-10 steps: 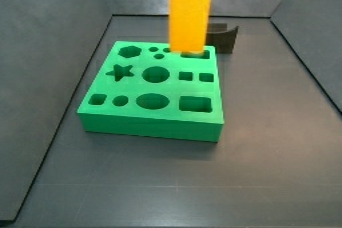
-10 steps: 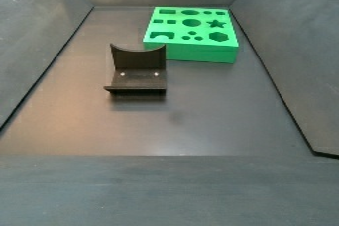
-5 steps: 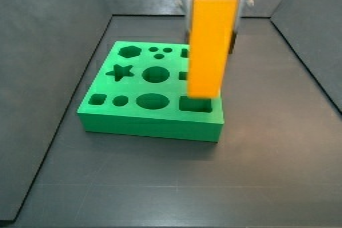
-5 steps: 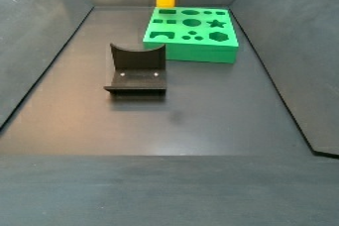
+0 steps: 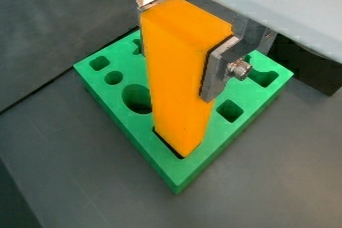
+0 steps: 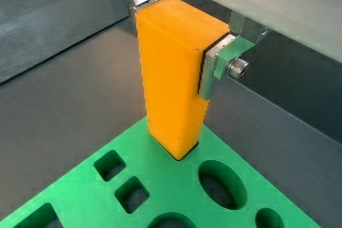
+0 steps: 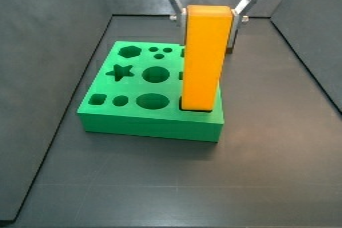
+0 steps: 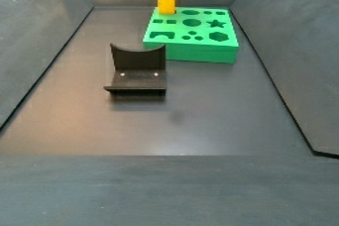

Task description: Insert the rectangle object.

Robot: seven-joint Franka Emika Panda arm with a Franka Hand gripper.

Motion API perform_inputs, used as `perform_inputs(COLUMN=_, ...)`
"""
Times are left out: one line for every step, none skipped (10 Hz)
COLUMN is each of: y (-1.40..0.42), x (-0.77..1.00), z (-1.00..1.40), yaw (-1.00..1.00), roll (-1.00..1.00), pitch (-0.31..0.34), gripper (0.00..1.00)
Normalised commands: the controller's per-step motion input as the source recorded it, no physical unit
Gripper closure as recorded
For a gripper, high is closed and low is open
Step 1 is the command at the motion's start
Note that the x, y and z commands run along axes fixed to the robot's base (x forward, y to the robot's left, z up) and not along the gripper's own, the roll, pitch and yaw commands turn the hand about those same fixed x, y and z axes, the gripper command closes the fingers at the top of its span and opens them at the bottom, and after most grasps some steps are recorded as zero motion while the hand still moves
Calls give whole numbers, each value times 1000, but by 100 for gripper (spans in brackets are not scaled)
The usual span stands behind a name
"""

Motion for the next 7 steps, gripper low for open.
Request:
perform_inputs(y=-146, x=-54, z=-377, yaw=-69, roll=0, pitch=0, gripper=100)
perform_inputs(y=-143, x=-31, z=-451, yaw=-77, roll=0, pitch=0, gripper=100)
perform_inputs(y=-71, x=60, z=-717, yaw=-94, roll=-10, pitch=0, gripper=100)
perform_inputs(y=-43, x=154, z=-791, yaw=-160, roll=-23, pitch=0, gripper=100)
perform_inputs(y=-20, x=126, z=-691, yaw=-126, roll=-61, pitch=0, gripper=100)
perform_inputs(y=-43, x=-37, z=-486, yaw=-77, roll=-50, pitch=-113, gripper=100)
perform_inputs(y=0, x=-29, z=-320, yaw=0, roll=-121, pitch=-209, gripper=100)
